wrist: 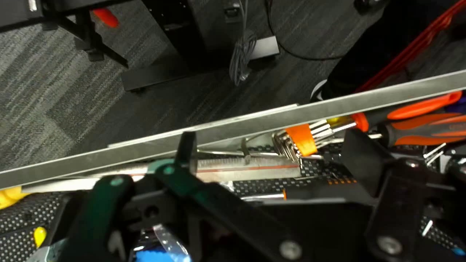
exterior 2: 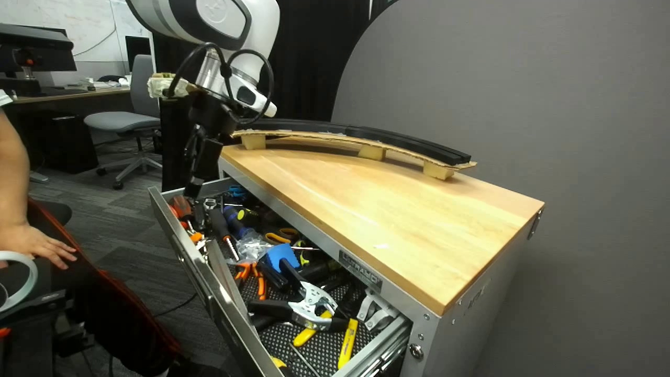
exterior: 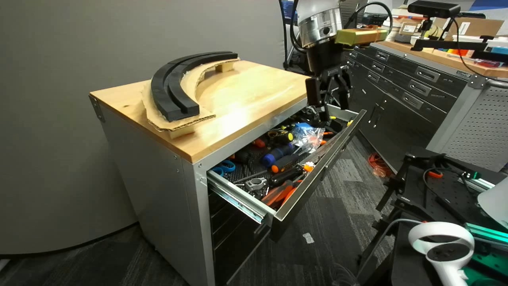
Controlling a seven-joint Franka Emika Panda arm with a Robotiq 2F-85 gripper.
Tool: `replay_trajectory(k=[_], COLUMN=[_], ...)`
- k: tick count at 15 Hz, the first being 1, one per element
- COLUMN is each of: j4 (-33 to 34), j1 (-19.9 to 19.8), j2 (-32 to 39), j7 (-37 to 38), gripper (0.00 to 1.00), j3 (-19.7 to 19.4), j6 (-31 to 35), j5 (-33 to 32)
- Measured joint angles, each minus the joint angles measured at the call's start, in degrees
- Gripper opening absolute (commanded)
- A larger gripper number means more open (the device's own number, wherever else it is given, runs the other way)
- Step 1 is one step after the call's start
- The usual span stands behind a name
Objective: Place the black screwdriver inside the open drawer then close the drawer
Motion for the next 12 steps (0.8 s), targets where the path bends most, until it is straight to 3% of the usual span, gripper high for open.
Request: replay_trajectory(k=[4,10,11,12], j4=[-3.33,-9.51,-9.88,-10.18], j1=[-2.15,-2.82,-2.82,-2.83], j2=[-0.92,2.58,3.29,3.91], j7=[-11.53,-15.39,-15.52,-15.54], gripper=[1.0,1.0,0.75,0.74], j3=[-0.04,0.17,0.16,0.14], j6=[0.92,10.17,10.76,11.33], j5=[-0.1,0.01,0.01,0.01])
